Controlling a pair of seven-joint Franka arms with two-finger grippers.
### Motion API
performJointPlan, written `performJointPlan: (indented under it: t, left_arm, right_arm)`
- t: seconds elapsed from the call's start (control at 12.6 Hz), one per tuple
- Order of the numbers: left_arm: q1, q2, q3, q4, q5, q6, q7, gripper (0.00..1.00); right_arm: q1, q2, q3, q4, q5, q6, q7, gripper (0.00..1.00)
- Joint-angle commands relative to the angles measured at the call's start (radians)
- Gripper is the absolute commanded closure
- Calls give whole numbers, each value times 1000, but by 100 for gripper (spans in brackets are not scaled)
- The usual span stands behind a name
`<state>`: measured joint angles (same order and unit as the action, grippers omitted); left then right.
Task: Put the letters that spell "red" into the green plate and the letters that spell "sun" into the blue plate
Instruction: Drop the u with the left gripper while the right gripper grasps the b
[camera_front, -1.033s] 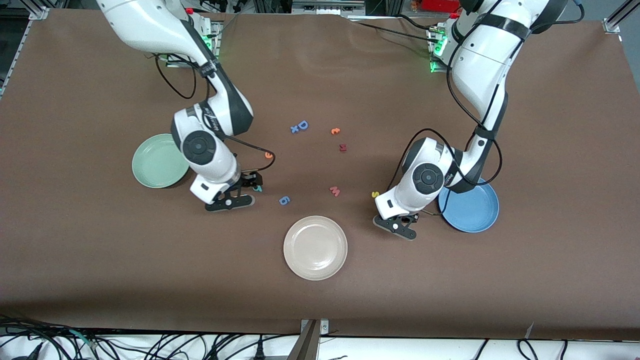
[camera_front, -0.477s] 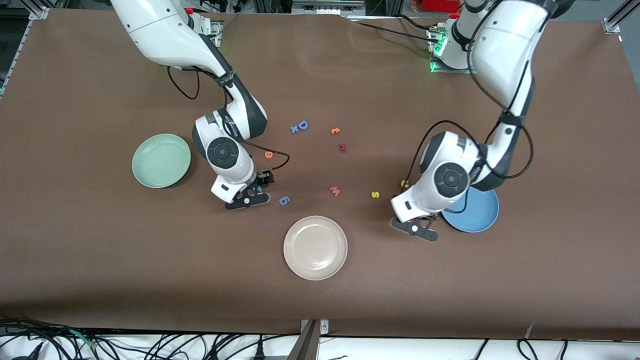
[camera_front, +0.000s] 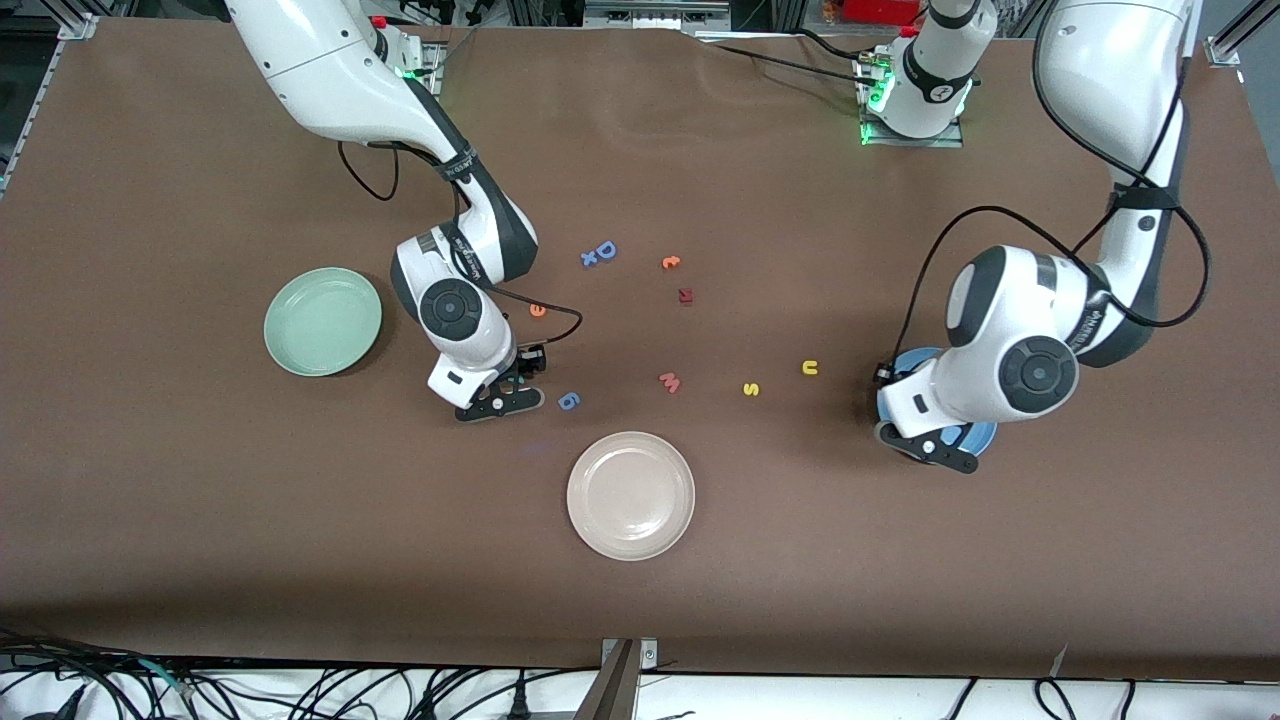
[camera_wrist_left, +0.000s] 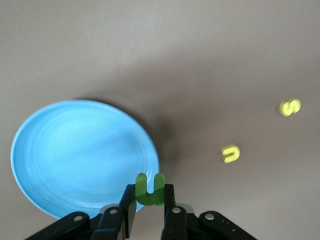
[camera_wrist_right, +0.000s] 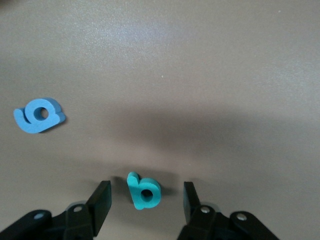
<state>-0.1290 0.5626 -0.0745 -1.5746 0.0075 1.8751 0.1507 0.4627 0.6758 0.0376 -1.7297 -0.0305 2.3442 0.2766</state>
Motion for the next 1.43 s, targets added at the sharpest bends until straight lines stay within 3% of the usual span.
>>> performJointPlan:
  t: [0.0,0.24,0.32,0.4,0.64,0.79,1.03,1.35]
  left_arm:
    - [44,-41,-11,-123,12,19,61,84]
    - [66,-59,-11,-235,28,177,112,82]
    - [63,-59,-11,-237,28,185,112,46]
    - [59,-64,-13,-233,48,185,113,0]
    - [51,-89,-16,-226,77,174,112,0]
    - [51,-92,-71,-210,62,176,84,0]
    - [37,-78,-151,-205,49,193,-78,0]
    - [-38,-21,-153,-223,55,301,-292,1]
  right_arm:
    - [8,10,-7,1,17,7,-11,43]
    - [10,25,-7,-8,17,49,-13,43]
    - [10,25,-7,-19,17,70,-13,43]
    - [8,25,-7,-21,17,70,-13,43]
    - [8,24,-8,-21,17,66,-14,51]
    - [8,22,-8,-22,17,64,-13,56]
    - [8,22,-7,-22,18,64,-11,74]
    - [8,16,-8,-22,18,61,-11,83]
